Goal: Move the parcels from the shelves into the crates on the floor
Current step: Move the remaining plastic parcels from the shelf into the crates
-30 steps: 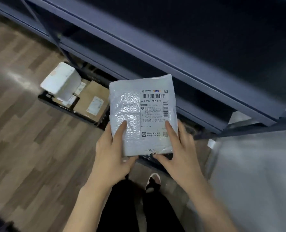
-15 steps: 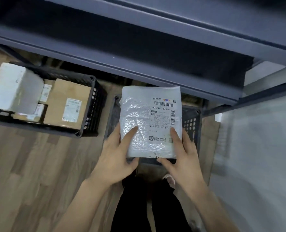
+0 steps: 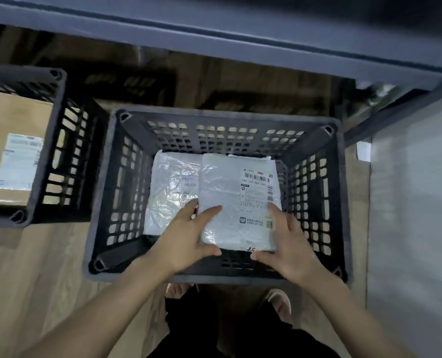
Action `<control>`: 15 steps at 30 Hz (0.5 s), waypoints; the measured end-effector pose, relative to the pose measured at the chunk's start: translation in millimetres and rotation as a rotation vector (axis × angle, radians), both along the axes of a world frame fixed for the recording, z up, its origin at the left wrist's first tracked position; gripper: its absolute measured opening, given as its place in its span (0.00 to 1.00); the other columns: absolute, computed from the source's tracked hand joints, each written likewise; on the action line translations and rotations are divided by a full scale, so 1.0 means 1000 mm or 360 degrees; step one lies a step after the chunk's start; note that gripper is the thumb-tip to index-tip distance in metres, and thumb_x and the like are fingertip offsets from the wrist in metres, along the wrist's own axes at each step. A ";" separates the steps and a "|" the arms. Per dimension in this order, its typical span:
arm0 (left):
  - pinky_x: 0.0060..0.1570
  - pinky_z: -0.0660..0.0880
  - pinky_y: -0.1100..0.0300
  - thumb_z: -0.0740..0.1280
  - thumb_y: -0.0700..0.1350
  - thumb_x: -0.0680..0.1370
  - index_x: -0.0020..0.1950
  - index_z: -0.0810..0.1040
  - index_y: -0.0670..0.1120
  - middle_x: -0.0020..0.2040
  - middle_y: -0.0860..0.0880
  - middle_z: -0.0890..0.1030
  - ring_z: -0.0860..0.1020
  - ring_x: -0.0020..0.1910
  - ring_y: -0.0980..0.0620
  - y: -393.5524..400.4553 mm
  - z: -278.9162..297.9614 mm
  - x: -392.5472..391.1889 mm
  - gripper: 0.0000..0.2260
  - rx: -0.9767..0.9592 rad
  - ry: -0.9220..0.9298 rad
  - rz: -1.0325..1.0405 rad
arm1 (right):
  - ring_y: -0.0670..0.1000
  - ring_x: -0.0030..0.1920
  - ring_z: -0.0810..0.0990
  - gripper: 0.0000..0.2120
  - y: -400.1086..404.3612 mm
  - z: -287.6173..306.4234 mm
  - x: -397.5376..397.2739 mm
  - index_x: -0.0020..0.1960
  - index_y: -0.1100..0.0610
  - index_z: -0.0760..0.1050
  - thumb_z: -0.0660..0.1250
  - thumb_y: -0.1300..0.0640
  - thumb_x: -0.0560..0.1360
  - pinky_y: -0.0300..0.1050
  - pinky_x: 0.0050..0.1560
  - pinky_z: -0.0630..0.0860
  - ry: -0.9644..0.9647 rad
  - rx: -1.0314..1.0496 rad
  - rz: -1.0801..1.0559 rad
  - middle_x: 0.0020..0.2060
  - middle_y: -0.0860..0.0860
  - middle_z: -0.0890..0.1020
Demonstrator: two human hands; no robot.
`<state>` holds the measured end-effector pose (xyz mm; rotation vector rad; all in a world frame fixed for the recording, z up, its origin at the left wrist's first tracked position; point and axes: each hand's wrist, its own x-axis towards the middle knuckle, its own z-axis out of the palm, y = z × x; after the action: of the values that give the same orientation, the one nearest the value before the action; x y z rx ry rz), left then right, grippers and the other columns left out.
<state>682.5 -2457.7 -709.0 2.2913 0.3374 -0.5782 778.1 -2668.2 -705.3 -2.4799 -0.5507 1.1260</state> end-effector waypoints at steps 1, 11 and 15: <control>0.70 0.60 0.59 0.74 0.55 0.69 0.75 0.57 0.59 0.75 0.46 0.54 0.59 0.72 0.46 -0.002 -0.019 0.004 0.39 -0.0017 0.0015 -0.0050 | 0.56 0.67 0.64 0.55 -0.001 -0.014 0.005 0.75 0.44 0.37 0.76 0.48 0.66 0.51 0.68 0.64 0.0075 -0.0060 0.0003 0.68 0.55 0.58; 0.69 0.64 0.53 0.68 0.67 0.68 0.76 0.52 0.58 0.74 0.41 0.55 0.62 0.70 0.43 -0.014 -0.142 0.062 0.42 0.0025 -0.0063 -0.0527 | 0.62 0.65 0.63 0.54 -0.002 -0.097 0.048 0.73 0.53 0.24 0.69 0.53 0.73 0.52 0.67 0.65 0.0100 -0.0615 0.0042 0.67 0.63 0.52; 0.66 0.65 0.59 0.49 0.79 0.63 0.76 0.52 0.58 0.70 0.43 0.60 0.66 0.66 0.46 -0.012 -0.162 0.059 0.46 -0.0017 -0.0138 -0.0646 | 0.62 0.65 0.63 0.53 0.002 -0.105 0.052 0.73 0.51 0.24 0.68 0.56 0.74 0.52 0.65 0.67 0.0117 -0.0746 0.0131 0.66 0.65 0.52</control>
<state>741.6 -2469.6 -870.9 2.3785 -0.1792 -0.6733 830.0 -2666.3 -810.1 -2.8067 -0.4052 1.5184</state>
